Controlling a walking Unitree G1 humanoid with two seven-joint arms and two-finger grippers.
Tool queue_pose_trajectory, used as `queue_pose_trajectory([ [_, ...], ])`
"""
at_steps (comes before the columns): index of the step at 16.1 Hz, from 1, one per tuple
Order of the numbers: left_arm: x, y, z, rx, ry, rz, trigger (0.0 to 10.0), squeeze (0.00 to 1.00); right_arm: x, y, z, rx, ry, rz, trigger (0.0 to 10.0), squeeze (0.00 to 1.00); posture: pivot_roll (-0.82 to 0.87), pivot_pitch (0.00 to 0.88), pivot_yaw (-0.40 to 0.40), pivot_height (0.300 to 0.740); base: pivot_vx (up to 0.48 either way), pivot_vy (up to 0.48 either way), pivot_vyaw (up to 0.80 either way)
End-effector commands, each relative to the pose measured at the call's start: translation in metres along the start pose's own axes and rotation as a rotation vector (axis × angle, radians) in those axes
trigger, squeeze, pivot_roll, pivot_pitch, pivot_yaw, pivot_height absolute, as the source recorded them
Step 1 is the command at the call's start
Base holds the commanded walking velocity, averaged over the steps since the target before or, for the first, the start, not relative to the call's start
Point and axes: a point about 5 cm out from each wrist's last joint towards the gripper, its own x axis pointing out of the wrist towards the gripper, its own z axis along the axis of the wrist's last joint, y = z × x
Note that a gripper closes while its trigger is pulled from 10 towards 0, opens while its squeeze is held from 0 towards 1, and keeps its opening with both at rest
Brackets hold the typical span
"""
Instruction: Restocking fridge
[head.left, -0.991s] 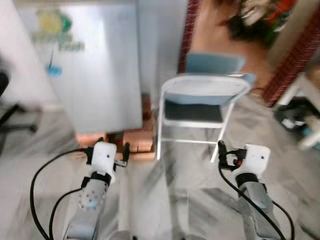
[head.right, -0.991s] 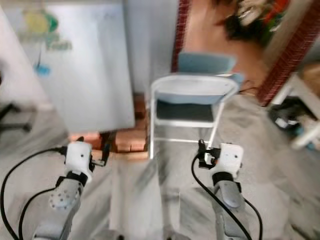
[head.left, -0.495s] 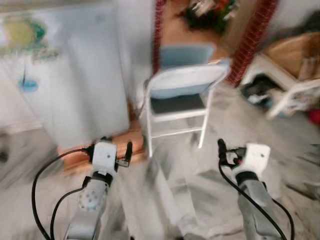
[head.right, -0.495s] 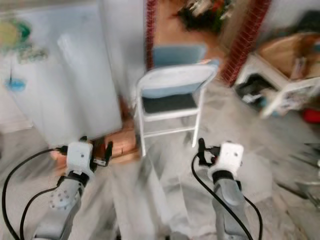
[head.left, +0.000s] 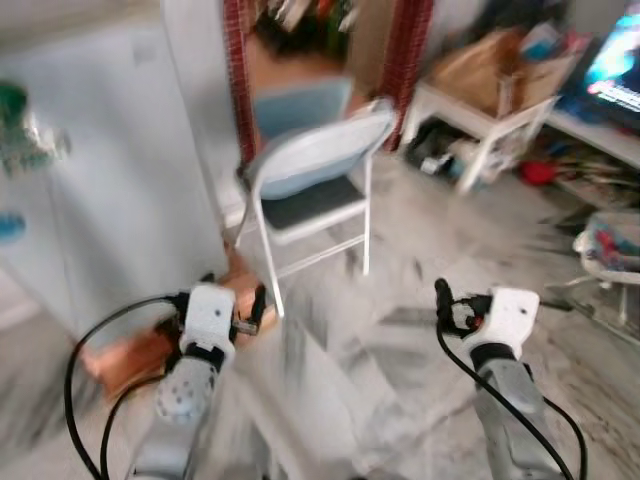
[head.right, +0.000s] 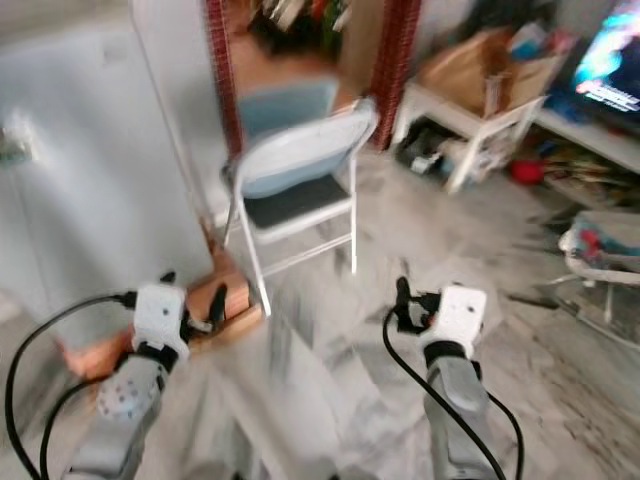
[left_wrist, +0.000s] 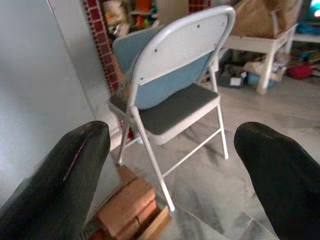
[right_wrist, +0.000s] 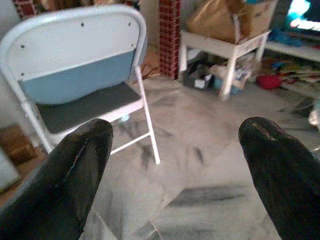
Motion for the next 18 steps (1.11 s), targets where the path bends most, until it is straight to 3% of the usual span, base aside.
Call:
queue_pose_trajectory([
  [1,-0.001,0.005,-0.002,0.008,0.008,0.013,10.0,0.0,0.003,0.007,0.003,0.009,-0.011,0.021,10.0,0.0,0.1,0.042,-0.023,0.74,0.0,0.48,-0.8],
  [5,0.004,0.006,0.0,0.031,-0.001,0.004,10.0,0.0,0.005,0.001,0.006,-0.004,-0.023,0.003,10.0,0.0,0.11,0.036,-0.042,0.74,0.0,0.24,-0.8],
  [7,-0.007,0.016,-0.005,0.051,0.009,0.058,10.0,0.0,-0.004,-0.007,0.0,-0.024,0.002,0.002,10.0,0.0,0.11,0.054,-0.053,0.74,0.0,0.0,-0.8],
  [12,-0.034,0.026,-0.012,0.08,0.026,0.16,10.0,0.0,-0.01,-0.01,-0.004,-0.061,0.019,0.026,10.0,0.0,0.14,0.072,-0.067,0.74,0.0,0.0,0.0],
  [18,-0.031,0.04,-0.011,0.111,0.028,0.212,10.0,0.0,-0.005,-0.022,-0.002,-0.11,0.014,-0.052,10.0,0.0,0.14,0.046,-0.057,0.74,0.0,0.0,0.0],
])
